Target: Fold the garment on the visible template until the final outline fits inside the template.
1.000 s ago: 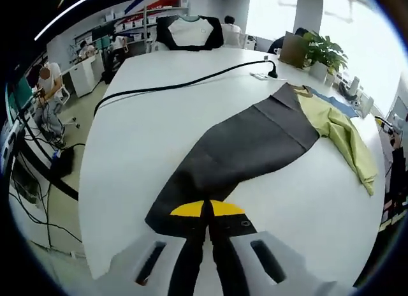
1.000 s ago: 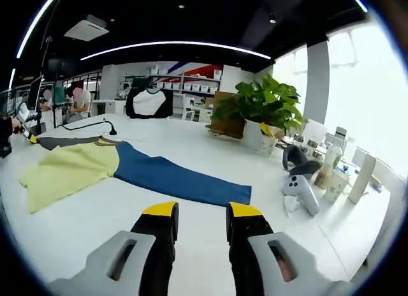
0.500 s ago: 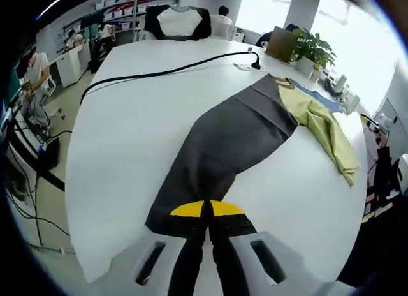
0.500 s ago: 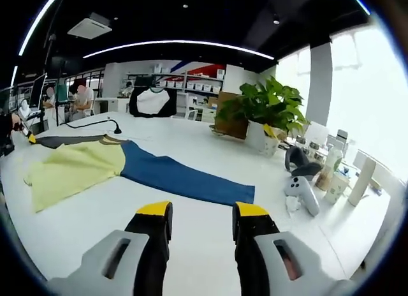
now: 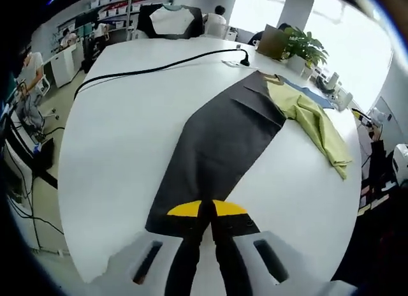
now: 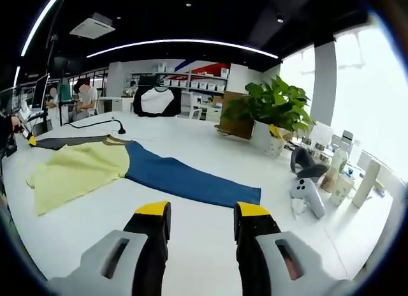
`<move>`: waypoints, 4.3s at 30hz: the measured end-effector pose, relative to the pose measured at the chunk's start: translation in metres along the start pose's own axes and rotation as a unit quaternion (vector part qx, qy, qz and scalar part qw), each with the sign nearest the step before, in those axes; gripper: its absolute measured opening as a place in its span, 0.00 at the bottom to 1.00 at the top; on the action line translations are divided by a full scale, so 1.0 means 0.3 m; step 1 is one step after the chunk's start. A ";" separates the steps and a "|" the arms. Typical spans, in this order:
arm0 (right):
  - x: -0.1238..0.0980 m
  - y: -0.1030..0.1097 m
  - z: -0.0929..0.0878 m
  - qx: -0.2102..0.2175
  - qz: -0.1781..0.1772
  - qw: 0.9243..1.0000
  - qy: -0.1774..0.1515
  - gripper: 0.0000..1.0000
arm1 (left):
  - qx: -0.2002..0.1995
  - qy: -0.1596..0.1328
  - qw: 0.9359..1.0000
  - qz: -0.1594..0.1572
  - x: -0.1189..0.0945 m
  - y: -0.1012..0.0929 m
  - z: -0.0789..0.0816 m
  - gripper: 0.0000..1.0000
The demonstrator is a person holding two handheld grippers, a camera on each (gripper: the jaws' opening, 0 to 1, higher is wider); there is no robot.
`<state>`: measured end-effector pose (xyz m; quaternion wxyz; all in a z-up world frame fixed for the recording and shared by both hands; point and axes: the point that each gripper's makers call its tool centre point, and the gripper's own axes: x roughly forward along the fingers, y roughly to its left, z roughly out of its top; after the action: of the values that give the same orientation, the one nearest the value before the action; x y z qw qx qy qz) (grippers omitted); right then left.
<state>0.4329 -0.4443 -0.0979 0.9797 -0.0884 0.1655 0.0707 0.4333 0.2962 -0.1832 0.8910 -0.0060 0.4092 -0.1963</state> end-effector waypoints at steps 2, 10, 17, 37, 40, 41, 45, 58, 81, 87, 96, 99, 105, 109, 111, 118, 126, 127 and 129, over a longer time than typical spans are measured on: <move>-0.003 0.005 0.007 0.000 0.000 1.000 -0.001 0.40 | -0.004 -0.035 0.999 0.024 -0.037 0.029 0.043 0.22; -0.021 0.010 0.041 -0.009 -0.020 1.000 -0.001 0.45 | -0.152 -0.048 0.983 0.090 -0.102 0.141 0.037 0.41; -0.037 0.036 0.069 -0.009 -0.009 1.000 -0.014 0.45 | -0.232 -0.037 0.970 0.066 -0.083 0.135 -0.017 0.29; -0.078 0.019 0.105 -0.003 -0.024 0.999 -0.039 0.45 | -0.302 -0.067 0.951 0.014 -0.054 -0.006 -0.013 0.11; -0.085 0.009 0.107 -0.003 -0.026 0.999 -0.045 0.44 | -0.281 -0.073 0.957 0.000 -0.045 -0.040 -0.008 0.10; -0.091 -0.006 0.107 -0.001 -0.032 0.998 -0.046 0.44 | -0.281 -0.078 0.957 0.004 -0.046 -0.041 -0.005 0.09; -0.105 -0.026 0.096 0.004 -0.043 0.998 -0.045 0.44 | -0.248 -0.125 0.961 0.013 -0.075 0.028 0.062 0.05; -0.115 -0.008 0.078 0.005 -0.039 0.998 -0.038 0.44 | 0.020 -0.149 0.988 0.022 -0.121 -0.096 0.244 0.04; -0.118 0.012 0.094 -0.002 -0.043 0.999 -0.031 0.44 | 0.054 -0.096 0.986 0.125 -0.125 0.119 0.119 0.04; -0.110 0.022 0.090 0.000 -0.040 0.999 -0.029 0.44 | 0.017 -0.090 0.986 0.138 -0.126 0.176 0.043 0.05; -0.090 0.031 0.089 0.001 -0.035 0.999 -0.024 0.44 | 0.004 -0.077 0.986 0.147 -0.116 0.212 0.021 0.13; -0.089 0.030 0.097 -0.002 -0.037 0.999 -0.025 0.44 | -0.051 -0.089 0.984 0.146 -0.112 0.234 0.040 0.20; -0.101 0.016 0.090 0.001 -0.046 0.999 -0.023 0.44 | -0.191 -0.134 0.970 0.070 -0.079 0.207 0.071 0.39; -0.110 0.005 0.084 0.004 -0.051 0.998 -0.021 0.44 | -0.213 -0.136 0.965 0.066 -0.066 0.166 0.066 0.43; -0.112 0.000 0.083 0.003 -0.054 0.998 -0.020 0.44 | -0.248 -0.131 0.958 0.058 -0.062 0.172 0.062 0.36; -0.120 -0.006 0.083 0.000 -0.057 0.998 -0.020 0.43 | -0.307 -0.115 0.944 0.036 -0.050 0.114 0.043 0.30; -0.121 -0.004 0.070 0.003 -0.057 0.998 -0.018 0.43 | -0.376 -0.135 0.917 -0.013 -0.024 0.039 0.056 0.17; -0.121 -0.005 0.068 0.004 -0.056 0.998 -0.017 0.43 | -0.373 -0.138 0.917 -0.012 -0.022 0.034 0.058 0.15; -0.122 -0.005 0.068 0.004 -0.055 0.998 -0.017 0.43 | -0.373 -0.148 0.916 -0.015 -0.018 0.018 0.070 0.13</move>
<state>0.4054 -0.4456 -0.0664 0.9851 -0.0926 0.1441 0.0174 0.4473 0.3000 -0.1662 0.8713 -0.3731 0.3165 -0.0395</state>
